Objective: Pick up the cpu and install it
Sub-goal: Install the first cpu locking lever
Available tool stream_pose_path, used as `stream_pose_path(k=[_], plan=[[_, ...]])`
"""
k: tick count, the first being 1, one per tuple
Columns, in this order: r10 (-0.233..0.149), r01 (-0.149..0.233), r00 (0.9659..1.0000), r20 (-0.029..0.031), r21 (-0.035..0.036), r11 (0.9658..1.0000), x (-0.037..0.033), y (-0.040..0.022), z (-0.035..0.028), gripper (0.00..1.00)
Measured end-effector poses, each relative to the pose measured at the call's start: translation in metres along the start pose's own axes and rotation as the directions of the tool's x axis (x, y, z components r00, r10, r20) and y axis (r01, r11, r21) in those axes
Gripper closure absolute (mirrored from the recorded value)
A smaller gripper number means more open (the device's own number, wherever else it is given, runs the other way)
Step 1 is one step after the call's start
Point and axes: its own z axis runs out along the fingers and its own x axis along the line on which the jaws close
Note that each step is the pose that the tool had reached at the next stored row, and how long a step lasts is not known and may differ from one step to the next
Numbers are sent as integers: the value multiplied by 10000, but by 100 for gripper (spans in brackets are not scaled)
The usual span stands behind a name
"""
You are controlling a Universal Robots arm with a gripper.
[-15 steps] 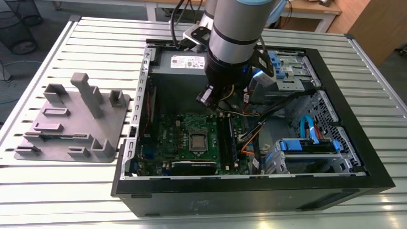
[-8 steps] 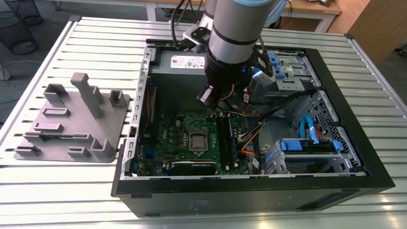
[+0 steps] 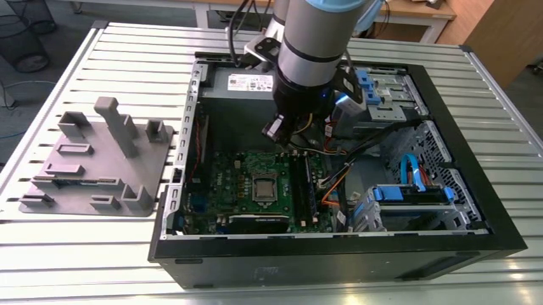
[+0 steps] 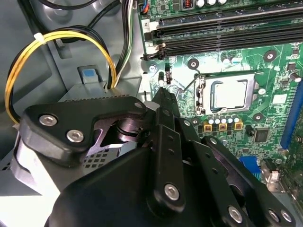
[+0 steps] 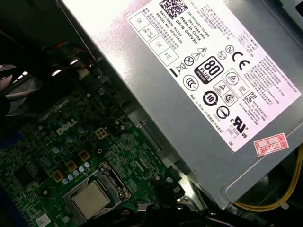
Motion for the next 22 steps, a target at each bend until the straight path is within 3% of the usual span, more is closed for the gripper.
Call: stream_pose_path(k=[11,22], plan=[[4,-4,10000,-47,37,10000,41,-23,14,89],[82,-78,9997,-214,178,9998,97,-55,13,89]])
